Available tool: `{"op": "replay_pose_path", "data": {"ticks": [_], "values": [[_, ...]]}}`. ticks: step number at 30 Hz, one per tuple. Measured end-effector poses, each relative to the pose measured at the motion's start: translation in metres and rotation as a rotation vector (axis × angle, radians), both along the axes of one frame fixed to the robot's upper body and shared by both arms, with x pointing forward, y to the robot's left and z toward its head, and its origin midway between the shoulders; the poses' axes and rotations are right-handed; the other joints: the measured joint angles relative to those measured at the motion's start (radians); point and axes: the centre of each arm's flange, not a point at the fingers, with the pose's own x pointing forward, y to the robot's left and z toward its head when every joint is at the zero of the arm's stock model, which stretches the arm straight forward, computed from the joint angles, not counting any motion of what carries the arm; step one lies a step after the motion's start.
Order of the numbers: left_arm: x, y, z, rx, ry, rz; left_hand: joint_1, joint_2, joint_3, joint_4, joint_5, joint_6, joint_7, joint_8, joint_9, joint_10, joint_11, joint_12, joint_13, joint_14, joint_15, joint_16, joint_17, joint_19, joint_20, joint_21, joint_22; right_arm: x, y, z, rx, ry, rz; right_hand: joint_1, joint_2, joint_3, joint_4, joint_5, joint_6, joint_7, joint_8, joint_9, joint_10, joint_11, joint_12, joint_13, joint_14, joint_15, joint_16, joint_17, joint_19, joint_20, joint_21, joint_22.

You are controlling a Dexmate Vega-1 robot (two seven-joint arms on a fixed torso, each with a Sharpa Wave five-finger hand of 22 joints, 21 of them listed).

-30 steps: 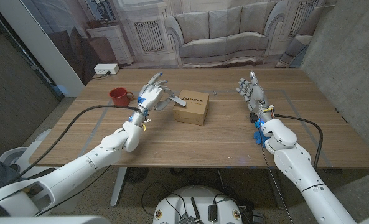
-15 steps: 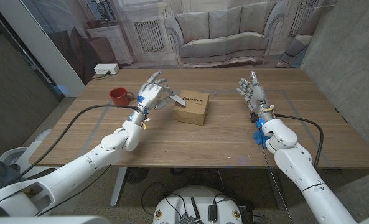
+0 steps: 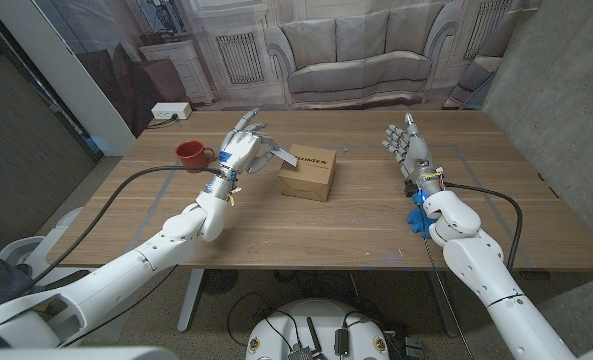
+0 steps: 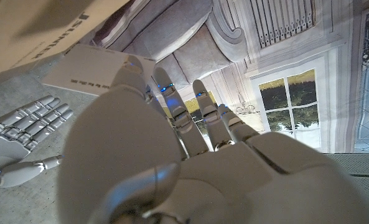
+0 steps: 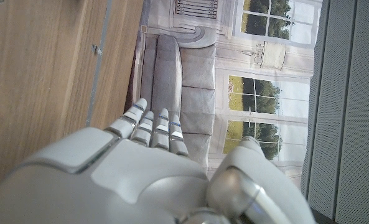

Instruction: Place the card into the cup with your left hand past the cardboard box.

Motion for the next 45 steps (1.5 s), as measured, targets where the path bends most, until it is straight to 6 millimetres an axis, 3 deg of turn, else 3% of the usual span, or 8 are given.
{"op": "replay_pose_path", "data": {"ticks": [45], "values": [[-0.025,0.028,0.023,-0.115,-0.009,0.058,0.006,-0.006,0.004,0.004,0.000,0.008,0.000,0.000,-0.004,0.011,0.004,-0.005,0.000,0.010,-0.005,-0.008,-0.002,0.005,-0.005,0.000,0.000,-0.017,-0.006,-0.002,-0.001,-0.019,-0.005,0.000,0.000,-0.003,-0.003,0.000,0.000,0.000,0.000,0.000,0.000,0.000,0.000,0.000,0.000,0.000,0.000,0.000,0.000,0.000,0.000,0.000]]}}
